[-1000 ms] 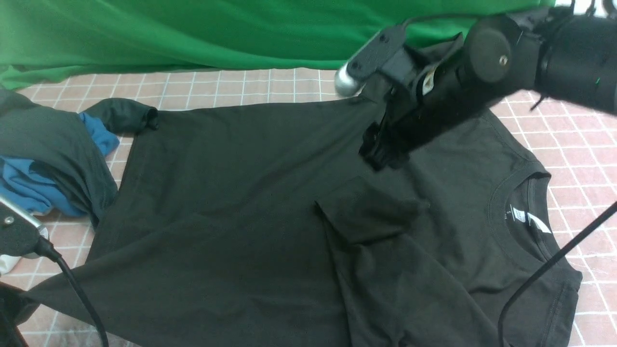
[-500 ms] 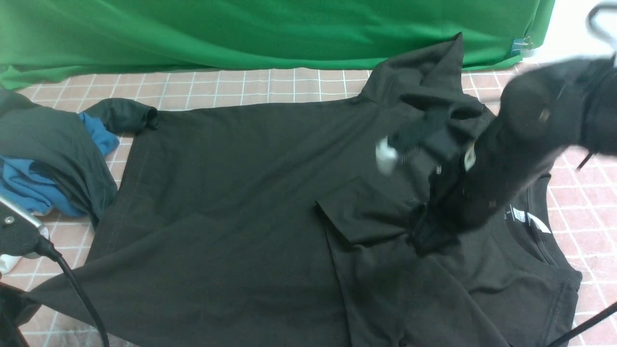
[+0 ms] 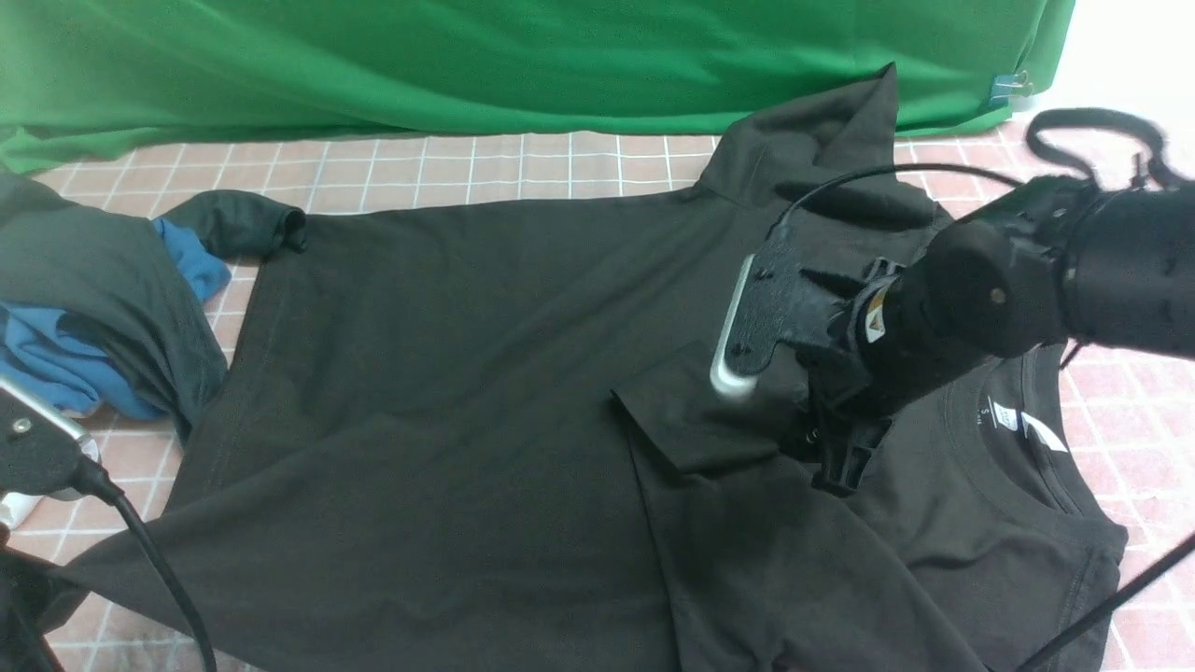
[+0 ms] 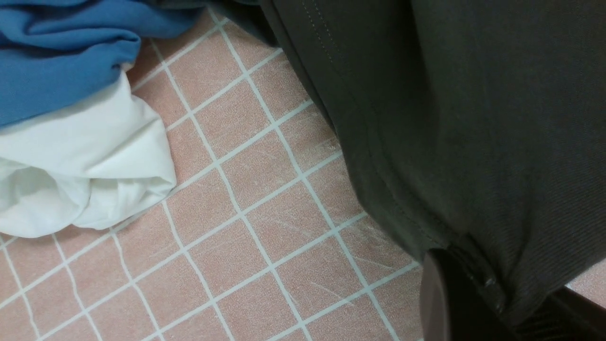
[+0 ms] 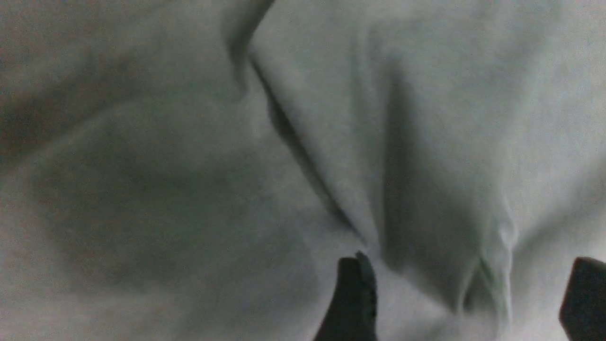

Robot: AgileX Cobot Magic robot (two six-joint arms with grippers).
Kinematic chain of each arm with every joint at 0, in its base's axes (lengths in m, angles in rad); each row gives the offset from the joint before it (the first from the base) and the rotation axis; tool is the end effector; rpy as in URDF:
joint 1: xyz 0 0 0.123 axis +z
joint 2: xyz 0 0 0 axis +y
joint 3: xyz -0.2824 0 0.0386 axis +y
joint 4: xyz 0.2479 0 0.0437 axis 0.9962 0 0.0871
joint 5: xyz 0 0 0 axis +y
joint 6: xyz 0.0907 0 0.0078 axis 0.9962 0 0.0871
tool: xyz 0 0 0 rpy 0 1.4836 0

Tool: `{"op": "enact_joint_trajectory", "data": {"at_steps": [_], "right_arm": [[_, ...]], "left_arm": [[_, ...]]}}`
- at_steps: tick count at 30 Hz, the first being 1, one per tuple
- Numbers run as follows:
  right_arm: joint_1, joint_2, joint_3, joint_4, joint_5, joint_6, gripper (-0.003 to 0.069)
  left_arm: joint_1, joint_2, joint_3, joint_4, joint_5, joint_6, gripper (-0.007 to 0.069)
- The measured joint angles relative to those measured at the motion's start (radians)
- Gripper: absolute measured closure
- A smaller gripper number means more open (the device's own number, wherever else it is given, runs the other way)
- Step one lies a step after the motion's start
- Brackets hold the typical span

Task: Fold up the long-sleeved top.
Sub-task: Use the right arm to drag and place the cuff at thecentered position on the left edge of the fabric

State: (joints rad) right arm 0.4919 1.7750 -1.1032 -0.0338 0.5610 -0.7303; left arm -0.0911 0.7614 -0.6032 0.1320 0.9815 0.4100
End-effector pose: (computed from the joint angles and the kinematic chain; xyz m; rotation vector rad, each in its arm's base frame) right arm 0.3126 0.1656 0.1887 -1.5884 2.2086 -0.1025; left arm 0.1193 -0.0009 0.2714 0.7102 2.5394 0.2793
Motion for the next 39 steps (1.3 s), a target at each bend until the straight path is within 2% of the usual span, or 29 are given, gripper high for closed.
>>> {"op": "enact_joint_trajectory", "data": {"at_steps": [2, 4, 5, 6, 9, 10, 11, 15, 17, 20, 21, 23, 27, 30, 31, 32, 33, 34, 36, 39], "right_arm": [[0.000, 0.021, -0.003, 0.000, -0.008, -0.034, 0.0139], [0.000, 0.054, -0.016, 0.000, -0.011, -0.061, 0.0232], [0.000, 0.059, -0.018, 0.000, -0.011, -0.063, 0.0242], [0.000, 0.070, -0.020, 0.000, -0.011, -0.071, 0.0337], [0.000, 0.069, -0.030, 0.000, 0.004, -0.043, 0.0543], [0.000, 0.069, -0.030, 0.000, 0.005, -0.038, 0.0553], [0.000, 0.058, -0.047, 0.003, 0.028, 0.013, 0.0598], [0.000, 0.016, -0.117, 0.021, 0.132, 0.157, 0.0608], [-0.004, -0.007, -0.195, 0.110, 0.228, 0.238, 0.0608], [-0.021, -0.005, -0.273, 0.282, 0.271, 0.269, 0.0608], [-0.022, -0.004, -0.279, 0.295, 0.273, 0.272, 0.0608], [-0.043, 0.033, -0.352, 0.428, 0.267, 0.285, 0.0608], [-0.061, 0.113, -0.440, 0.482, 0.240, 0.364, 0.0606], [-0.067, 0.185, -0.505, 0.492, 0.208, 0.457, 0.0544], [-0.067, 0.213, -0.528, 0.496, 0.181, 0.488, 0.0487], [-0.068, 0.234, -0.546, 0.498, 0.151, 0.514, 0.0396], [-0.068, 0.238, -0.549, 0.498, 0.144, 0.519, 0.0396], [-0.068, 0.263, -0.570, 0.499, 0.083, 0.539, 0.0232], [-0.068, 0.280, -0.587, 0.479, -0.008, 0.552, 0.0067], [-0.074, 0.275, -0.602, 0.445, -0.059, 0.555, -0.0006]], "left_arm": [[0.000, 0.000, 0.000, 0.000, 0.000, 0.000, 0.0575], [0.000, 0.000, 0.000, 0.000, 0.000, 0.000, 0.0575], [0.000, 0.000, 0.000, 0.000, 0.000, 0.000, 0.0575], [0.000, 0.000, 0.000, -0.004, 0.000, 0.000, 0.0575], [0.000, 0.000, 0.000, -0.011, 0.000, 0.000, 0.0575], [0.000, 0.000, 0.000, -0.012, 0.000, 0.000, 0.0575], [0.000, 0.000, 0.000, -0.014, 0.000, 0.000, 0.0575], [0.000, 0.000, 0.000, -0.019, 0.000, 0.000, 0.0575], [0.000, 0.000, 0.000, -0.030, 0.000, 0.001, 0.0575], [0.000, 0.000, 0.000, -0.045, -0.001, 0.000, 0.0575], [0.000, 0.000, 0.000, -0.047, -0.001, 0.000, 0.0575], [0.000, 0.000, 0.000, -0.049, -0.002, 0.000, 0.0575], [0.000, 0.000, 0.000, -0.049, -0.002, 0.000, 0.0575], [0.000, 0.000, 0.000, -0.050, -0.002, 0.000, 0.0575], [0.000, 0.000, 0.000, -0.051, -0.002, 0.000, 0.0575], [0.000, 0.000, 0.000, -0.052, -0.002, 0.000, 0.0575], [0.000, 0.000, 0.000, -0.052, -0.002, 0.000, 0.0575], [0.000, 0.000, 0.000, -0.052, -0.002, 0.000, 0.0575], [0.000, 0.000, 0.000, -0.052, -0.002, 0.000, 0.0575], [0.000, 0.000, 0.000, -0.052, -0.001, 0.000, 0.0575]]}}
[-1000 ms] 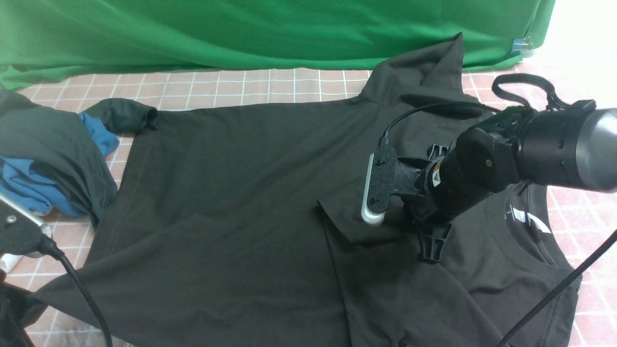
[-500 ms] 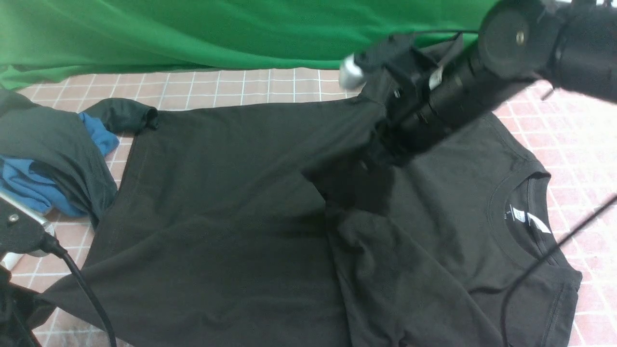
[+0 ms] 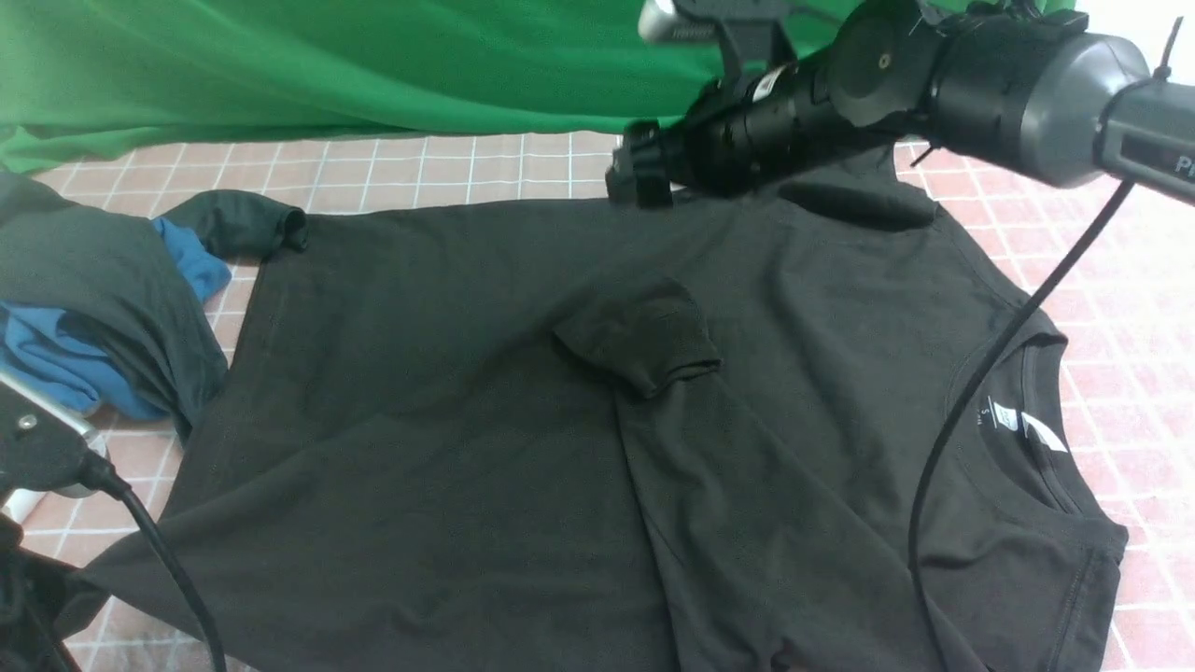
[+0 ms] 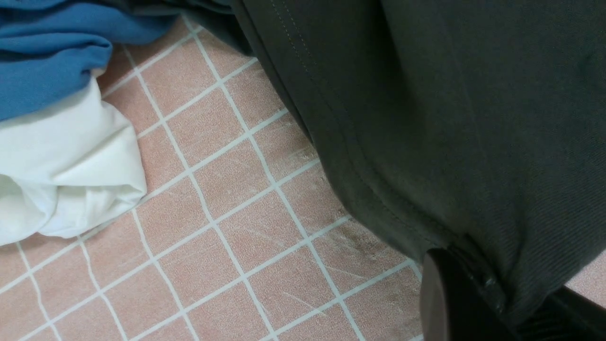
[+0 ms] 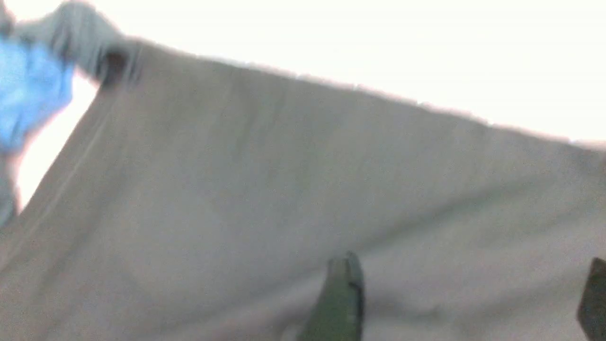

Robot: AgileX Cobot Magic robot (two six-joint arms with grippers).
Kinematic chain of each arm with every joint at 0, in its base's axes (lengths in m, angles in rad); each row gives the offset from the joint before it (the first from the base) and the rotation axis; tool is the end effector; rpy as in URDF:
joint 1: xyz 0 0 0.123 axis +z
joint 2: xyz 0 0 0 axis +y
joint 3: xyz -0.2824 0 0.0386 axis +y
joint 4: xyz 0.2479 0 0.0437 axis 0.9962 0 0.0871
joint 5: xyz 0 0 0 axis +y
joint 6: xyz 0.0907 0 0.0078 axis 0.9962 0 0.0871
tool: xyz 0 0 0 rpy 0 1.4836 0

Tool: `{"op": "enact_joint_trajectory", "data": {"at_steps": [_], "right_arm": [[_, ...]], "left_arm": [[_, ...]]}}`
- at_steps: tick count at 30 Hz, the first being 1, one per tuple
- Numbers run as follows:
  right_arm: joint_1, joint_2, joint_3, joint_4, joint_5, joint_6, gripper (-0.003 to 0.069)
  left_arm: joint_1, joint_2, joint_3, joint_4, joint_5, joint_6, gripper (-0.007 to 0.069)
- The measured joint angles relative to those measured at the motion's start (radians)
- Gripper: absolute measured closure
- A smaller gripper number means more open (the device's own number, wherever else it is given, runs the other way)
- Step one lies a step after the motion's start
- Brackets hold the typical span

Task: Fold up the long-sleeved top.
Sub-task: Use the right arm to drag and place the cuff at thecentered position on the left edge of the fabric

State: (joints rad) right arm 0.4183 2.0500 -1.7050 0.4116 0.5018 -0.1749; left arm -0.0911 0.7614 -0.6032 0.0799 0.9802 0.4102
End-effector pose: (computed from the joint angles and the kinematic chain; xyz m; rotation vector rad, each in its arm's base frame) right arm 0.4309 0.2108 0.2538 -0.3668 2.3081 0.5319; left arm 0.1191 -0.0048 0.2710 0.6873 2.5417 0.2129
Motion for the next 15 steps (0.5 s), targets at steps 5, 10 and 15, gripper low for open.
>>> {"op": "enact_joint_trajectory", "data": {"at_steps": [5, 10, 15], "right_arm": [[-0.007, -0.063, -0.006, -0.034, 0.166, -0.001, 0.0113], [0.024, -0.103, 0.045, -0.121, 0.508, -0.014, 0.0489], [0.077, -0.010, 0.144, -0.274, 0.456, -0.031, 0.0627]], "left_arm": [[0.000, 0.000, 0.000, 0.000, 0.000, 0.000, 0.0575], [0.000, 0.000, 0.000, 0.000, 0.000, 0.000, 0.0575], [0.000, 0.000, 0.000, 0.000, -0.001, 0.000, 0.0575]]}}
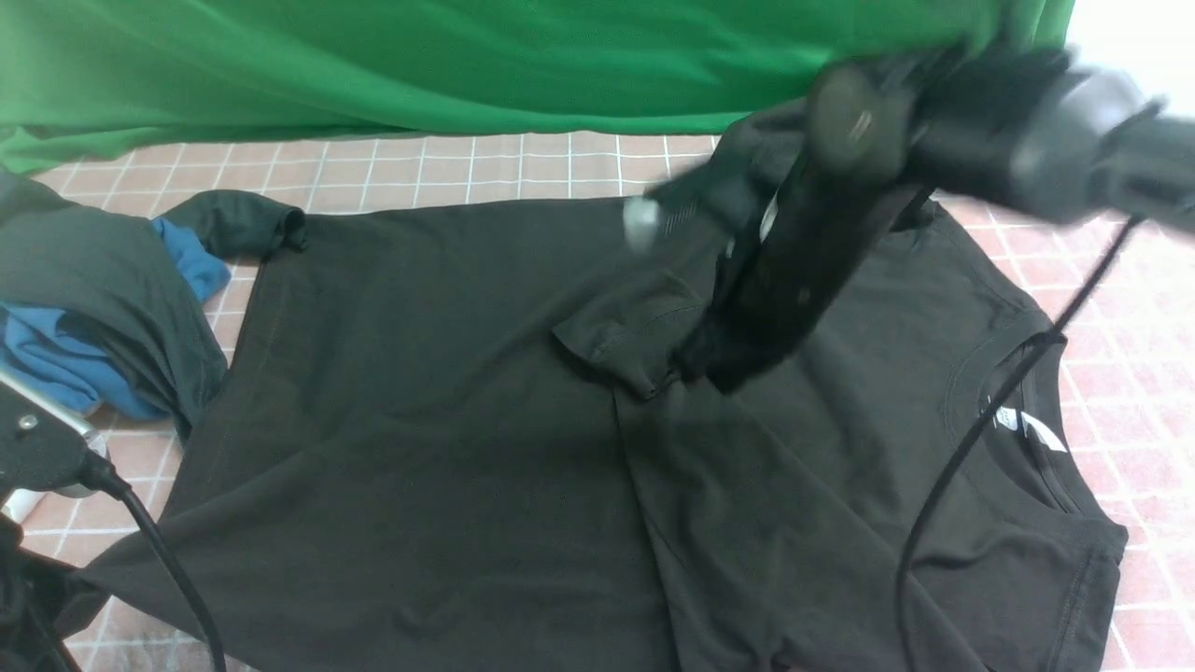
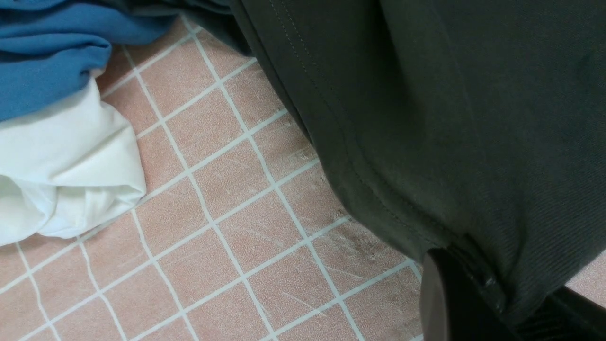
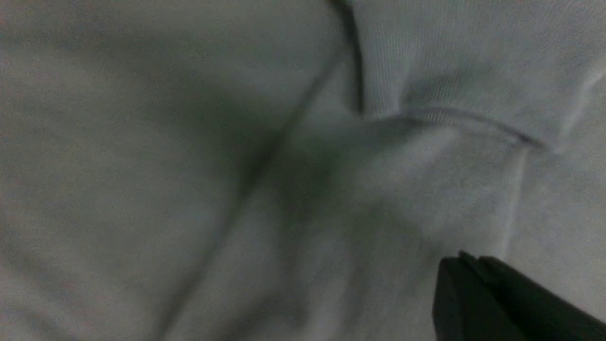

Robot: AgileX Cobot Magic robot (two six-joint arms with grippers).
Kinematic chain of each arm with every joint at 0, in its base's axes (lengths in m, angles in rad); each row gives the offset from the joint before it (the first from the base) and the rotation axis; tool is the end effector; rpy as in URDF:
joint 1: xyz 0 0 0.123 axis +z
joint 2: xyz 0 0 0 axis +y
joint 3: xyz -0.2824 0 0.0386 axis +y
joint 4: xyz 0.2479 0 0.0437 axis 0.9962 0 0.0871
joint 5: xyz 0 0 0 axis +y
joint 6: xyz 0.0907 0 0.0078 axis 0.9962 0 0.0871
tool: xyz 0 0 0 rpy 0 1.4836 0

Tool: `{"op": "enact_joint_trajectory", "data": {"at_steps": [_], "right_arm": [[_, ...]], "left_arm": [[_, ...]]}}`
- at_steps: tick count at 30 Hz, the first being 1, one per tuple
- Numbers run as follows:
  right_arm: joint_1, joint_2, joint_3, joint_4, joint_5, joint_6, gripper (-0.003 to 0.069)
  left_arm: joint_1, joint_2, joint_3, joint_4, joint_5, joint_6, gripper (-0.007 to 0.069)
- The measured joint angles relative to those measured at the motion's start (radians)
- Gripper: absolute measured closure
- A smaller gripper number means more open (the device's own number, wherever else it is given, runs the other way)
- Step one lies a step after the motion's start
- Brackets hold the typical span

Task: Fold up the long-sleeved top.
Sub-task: Use the right arm to drag and place the cuff at thecentered position on the left edge of the fabric

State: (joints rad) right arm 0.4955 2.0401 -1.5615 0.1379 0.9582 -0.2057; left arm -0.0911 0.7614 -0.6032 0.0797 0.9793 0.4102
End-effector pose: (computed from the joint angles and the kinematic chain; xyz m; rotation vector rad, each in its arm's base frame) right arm 0.3668 0.2099 0.1938 -0.9145 2.7860 0.2236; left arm 0.1191 -0.0048 0.2711 0.6870 2.5408 0.2127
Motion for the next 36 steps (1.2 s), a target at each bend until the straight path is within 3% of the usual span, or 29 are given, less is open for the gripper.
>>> {"op": "enact_joint_trajectory", "data": {"at_steps": [20, 25, 27, 31, 35, 36], "right_arm": [[0.005, 0.126, 0.002, -0.031, -0.384, -0.003, 0.0626], [0.007, 0.138, 0.010, -0.009, -0.649, -0.003, 0.0613], [0.015, 0.138, 0.010, 0.015, -0.829, 0.000, 0.0606], [0.027, 0.137, 0.010, 0.029, -0.983, 0.004, 0.0592], [0.026, 0.112, 0.010, 0.034, -0.929, 0.004, 0.0568], [0.023, 0.083, 0.010, 0.035, -0.840, 0.004, 0.0551]], "left_arm": [[0.000, 0.000, 0.000, -0.003, -0.004, 0.000, 0.0575], [0.000, 0.000, 0.000, -0.003, -0.006, 0.000, 0.0575], [0.000, 0.000, 0.000, -0.004, -0.007, 0.000, 0.0575], [0.000, 0.000, 0.000, -0.004, -0.007, 0.000, 0.0575], [0.000, 0.000, 0.000, -0.004, -0.007, 0.000, 0.0575], [0.000, 0.000, 0.000, -0.005, -0.007, 0.000, 0.0575]]}}
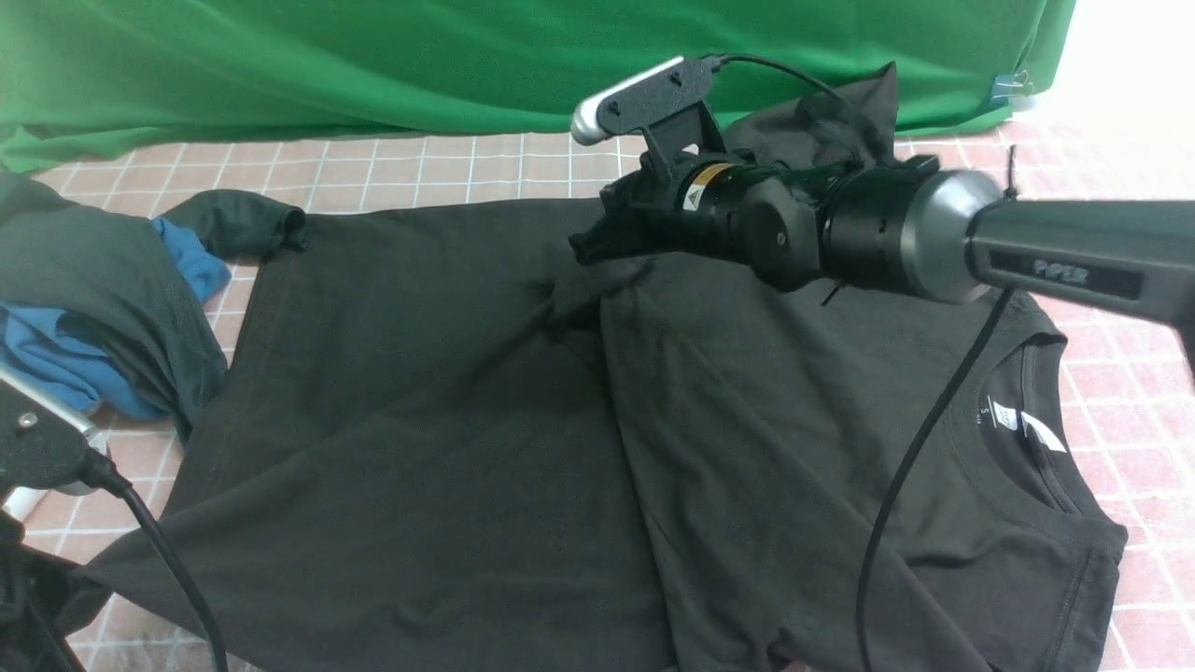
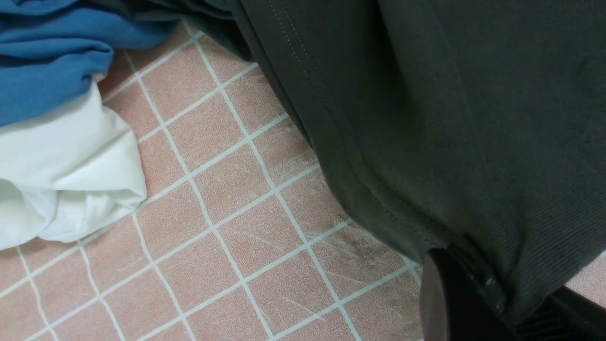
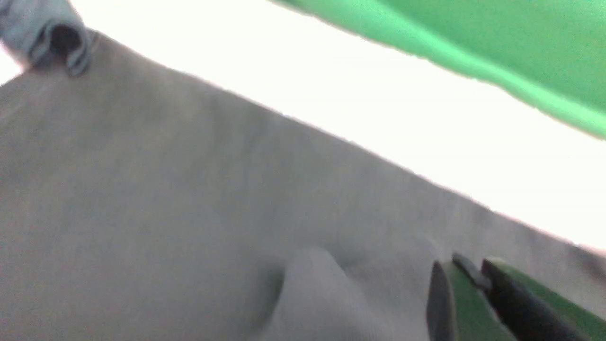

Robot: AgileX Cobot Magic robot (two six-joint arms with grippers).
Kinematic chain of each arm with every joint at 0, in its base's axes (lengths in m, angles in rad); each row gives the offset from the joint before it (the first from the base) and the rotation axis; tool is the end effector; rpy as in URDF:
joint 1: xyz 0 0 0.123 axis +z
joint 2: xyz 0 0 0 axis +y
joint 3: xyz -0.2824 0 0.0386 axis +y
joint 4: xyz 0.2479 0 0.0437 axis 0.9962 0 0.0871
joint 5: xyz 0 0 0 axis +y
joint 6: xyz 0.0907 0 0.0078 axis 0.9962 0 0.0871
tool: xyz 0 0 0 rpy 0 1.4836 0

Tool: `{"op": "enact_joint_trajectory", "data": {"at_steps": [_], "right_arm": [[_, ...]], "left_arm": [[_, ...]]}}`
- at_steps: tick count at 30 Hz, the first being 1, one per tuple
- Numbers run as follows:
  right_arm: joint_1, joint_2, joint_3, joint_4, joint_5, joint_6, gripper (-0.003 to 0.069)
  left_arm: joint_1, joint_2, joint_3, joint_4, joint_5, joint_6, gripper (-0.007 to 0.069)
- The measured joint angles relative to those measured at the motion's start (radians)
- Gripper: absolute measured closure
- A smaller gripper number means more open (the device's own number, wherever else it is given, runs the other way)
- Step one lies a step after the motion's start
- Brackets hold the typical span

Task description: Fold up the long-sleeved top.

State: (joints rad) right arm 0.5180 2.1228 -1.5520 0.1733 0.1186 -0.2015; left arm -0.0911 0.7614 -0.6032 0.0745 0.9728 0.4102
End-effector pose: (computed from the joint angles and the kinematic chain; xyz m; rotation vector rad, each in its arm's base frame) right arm 0.4232 0.2434 0.1945 -0.6024 2.1022 0.3005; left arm 0.1196 -0.0053 0.2713 0.6833 2.5347 0.2070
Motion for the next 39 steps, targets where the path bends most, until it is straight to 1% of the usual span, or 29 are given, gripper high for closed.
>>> {"op": "enact_joint_trajectory", "data": {"at_steps": [2, 3, 4, 5, 7, 10, 11, 12, 14, 16, 19, 21, 23, 25, 28, 29, 32, 34, 35, 36, 37, 39], "right_arm": [[-0.008, -0.047, 0.000, -0.007, 0.123, -0.005, 0.0532], [-0.009, -0.053, 0.000, -0.011, 0.158, -0.006, 0.0528], [-0.018, -0.105, 0.000, -0.029, 0.306, -0.007, 0.0515], [-0.025, -0.146, 0.002, -0.047, 0.421, -0.001, 0.0509], [-0.036, -0.221, 0.026, -0.080, 0.579, 0.035, 0.0505], [-0.039, -0.338, 0.126, -0.108, 0.705, 0.105, 0.0501], [-0.039, -0.338, 0.126, -0.109, 0.705, 0.110, 0.0501], [-0.027, -0.404, 0.207, -0.114, 0.730, 0.155, 0.0494], [0.010, -0.468, 0.304, -0.120, 0.734, 0.201, 0.0473], [0.061, -0.497, 0.368, -0.121, 0.733, 0.226, 0.0424], [0.150, -0.492, 0.410, -0.118, 0.721, 0.246, 0.0292], [0.184, -0.479, 0.411, -0.117, 0.674, 0.263, 0.0227], [0.210, -0.460, 0.411, -0.117, 0.588, 0.266, 0.0188], [0.224, -0.421, 0.407, -0.117, 0.486, 0.266, 0.0169], [0.222, -0.359, 0.380, -0.118, 0.425, 0.266, 0.0165], [0.216, -0.305, 0.344, -0.120, 0.402, 0.267, 0.0163], [0.208, -0.235, 0.286, -0.131, 0.388, 0.268, 0.0163], [0.195, -0.142, 0.197, -0.188, 0.385, 0.292, 0.0163], [0.193, -0.142, 0.191, -0.194, 0.385, 0.296, 0.0163], [0.185, -0.101, 0.156, -0.240, 0.393, 0.335, 0.0165], [0.182, -0.092, 0.147, -0.245, 0.395, 0.340, 0.0167], [0.163, -0.049, 0.108, -0.285, 0.409, 0.376, 0.0189]], "left_arm": [[0.000, 0.000, 0.000, -0.001, 0.000, 0.000, 0.0575], [0.000, 0.000, 0.000, -0.001, 0.000, 0.000, 0.0575], [0.000, 0.000, 0.000, -0.001, 0.000, 0.000, 0.0575], [0.000, 0.000, 0.000, -0.001, 0.000, 0.001, 0.0575], [0.000, 0.000, 0.000, -0.002, 0.000, 0.001, 0.0575], [0.000, 0.000, 0.000, -0.010, 0.000, 0.000, 0.0575], [0.000, 0.000, 0.000, -0.010, 0.000, 0.000, 0.0575], [0.000, 0.000, 0.000, -0.021, 0.000, 0.000, 0.0575], [0.000, 0.000, 0.000, -0.038, 0.000, 0.000, 0.0575], [0.000, 0.000, 0.000, -0.048, -0.001, 0.000, 0.0575], [0.000, 0.000, 0.000, -0.052, -0.003, 0.000, 0.0575], [0.000, 0.000, 0.000, -0.053, 0.000, 0.000, 0.0575], [0.000, 0.000, 0.000, -0.054, 0.003, 0.000, 0.0575], [0.000, 0.000, 0.000, -0.056, 0.003, 0.000, 0.0575], [0.000, 0.000, 0.000, -0.057, 0.007, 0.000, 0.0575], [0.000, 0.000, 0.000, -0.058, 0.008, 0.000, 0.0575], [0.000, 0.000, 0.000, -0.062, 0.008, 0.000, 0.0575], [0.000, 0.000, 0.000, -0.065, 0.008, 0.000, 0.0575], [0.000, 0.000, 0.000, -0.065, 0.008, 0.000, 0.0575], [0.000, 0.000, 0.000, -0.065, 0.008, 0.000, 0.0575], [0.000, 0.000, 0.000, -0.065, 0.008, 0.000, 0.0575], [0.000, 0.000, 0.000, -0.065, 0.008, 0.000, 0.0575]]}}
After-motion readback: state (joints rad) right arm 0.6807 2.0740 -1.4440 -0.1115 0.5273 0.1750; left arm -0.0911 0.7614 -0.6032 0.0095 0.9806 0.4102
